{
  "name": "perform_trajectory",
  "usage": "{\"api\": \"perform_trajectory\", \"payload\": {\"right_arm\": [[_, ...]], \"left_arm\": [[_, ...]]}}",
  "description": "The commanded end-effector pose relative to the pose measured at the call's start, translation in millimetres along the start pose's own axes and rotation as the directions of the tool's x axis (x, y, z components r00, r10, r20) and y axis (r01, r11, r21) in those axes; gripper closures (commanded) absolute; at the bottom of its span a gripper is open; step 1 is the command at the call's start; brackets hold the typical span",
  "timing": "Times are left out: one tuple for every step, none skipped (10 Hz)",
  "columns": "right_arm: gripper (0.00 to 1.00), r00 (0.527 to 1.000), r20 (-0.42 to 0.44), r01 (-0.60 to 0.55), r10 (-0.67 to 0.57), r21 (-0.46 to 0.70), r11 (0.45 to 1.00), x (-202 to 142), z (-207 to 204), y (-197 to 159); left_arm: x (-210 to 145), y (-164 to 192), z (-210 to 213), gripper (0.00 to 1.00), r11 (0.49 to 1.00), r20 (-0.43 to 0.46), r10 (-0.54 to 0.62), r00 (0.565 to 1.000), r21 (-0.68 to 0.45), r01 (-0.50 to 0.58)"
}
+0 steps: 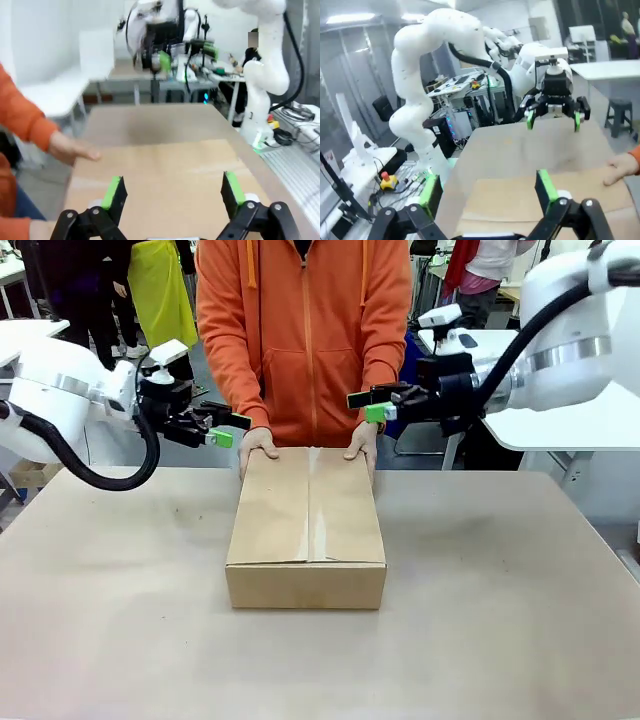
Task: Pack the gift set into the box.
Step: Press and hold the closed box until the human finishes sealing it.
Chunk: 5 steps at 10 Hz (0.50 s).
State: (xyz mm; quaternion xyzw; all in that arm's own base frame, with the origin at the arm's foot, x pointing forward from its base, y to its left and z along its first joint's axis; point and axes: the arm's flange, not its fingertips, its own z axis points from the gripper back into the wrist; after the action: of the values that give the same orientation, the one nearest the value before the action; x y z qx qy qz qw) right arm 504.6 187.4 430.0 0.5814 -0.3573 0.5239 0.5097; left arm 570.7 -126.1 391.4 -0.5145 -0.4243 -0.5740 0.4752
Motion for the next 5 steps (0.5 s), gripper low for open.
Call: {"api": "perform_trajectory", "payload": {"right_arm": [[0.00,0.991,-0.121,0.016,-0.053,-0.286,0.958,-31.1,-11.0,-24.6],[0.00,1.000,0.000,0.000,0.000,0.000,1.000,0.0,0.0,0.0],[0.00,1.000,0.000,0.000,0.000,0.000,1.000,0.0,0.0,0.0],[0.00,0.999,-0.045,-0.001,-0.002,-0.076,0.997,-26.6,-1.6,-14.5],[0.00,0.984,-0.136,-0.125,0.115,-0.064,0.990,-25.4,-11.7,-20.9]], "left_arm": [[2.7,-22.0,8.4,0.00,1.000,0.133,0.020,0.991,0.002,-0.020],[0.0,0.0,0.0,0.00,1.000,0.000,0.000,1.000,0.000,0.000],[0.0,0.0,0.0,0.00,1.000,0.000,0.000,1.000,0.000,0.000],[0.0,0.0,0.0,0.00,1.000,0.000,0.000,1.000,0.000,0.000],[-0.2,-7.9,4.9,0.00,1.000,0.047,-0.017,0.999,0.010,0.017]]}}
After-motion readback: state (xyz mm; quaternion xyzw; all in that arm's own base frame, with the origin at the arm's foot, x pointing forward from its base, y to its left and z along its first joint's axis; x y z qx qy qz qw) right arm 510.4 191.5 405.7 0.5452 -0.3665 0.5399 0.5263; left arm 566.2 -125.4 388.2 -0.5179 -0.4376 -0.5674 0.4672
